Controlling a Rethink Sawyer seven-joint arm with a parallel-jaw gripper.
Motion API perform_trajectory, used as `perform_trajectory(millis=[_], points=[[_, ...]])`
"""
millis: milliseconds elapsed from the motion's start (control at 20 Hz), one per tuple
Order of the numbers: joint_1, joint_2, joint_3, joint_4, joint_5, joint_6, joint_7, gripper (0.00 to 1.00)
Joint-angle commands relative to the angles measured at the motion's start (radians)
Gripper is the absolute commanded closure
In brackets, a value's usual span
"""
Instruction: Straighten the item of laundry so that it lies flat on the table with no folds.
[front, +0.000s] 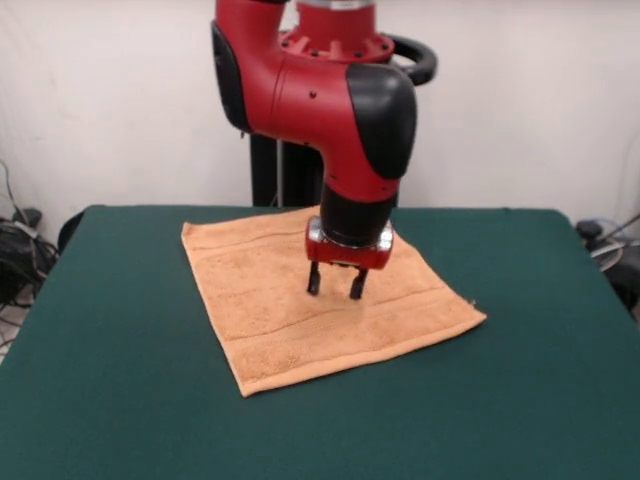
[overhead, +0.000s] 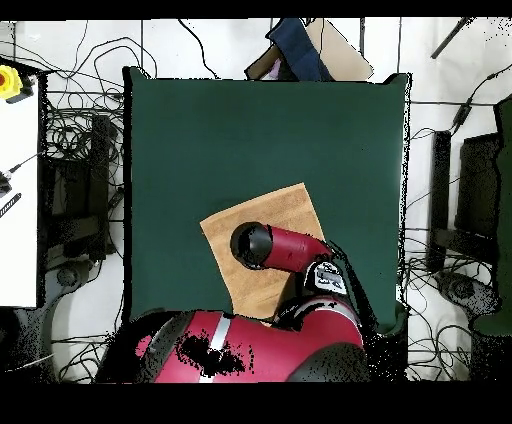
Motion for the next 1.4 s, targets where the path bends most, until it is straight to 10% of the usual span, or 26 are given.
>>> perform_trajectory(millis=[50, 700, 1400], points=[[-0.162, -0.058, 0.134, 0.122, -0.138, -0.316, 0.12, 0.0], [-0.234, -0.294, 0.194, 0.085, -0.116, 0.072, 0.045, 0.0], [-0.08, 0.011, 0.113, -0.106, -0.103, -0.18, 0.184, 0.0]])
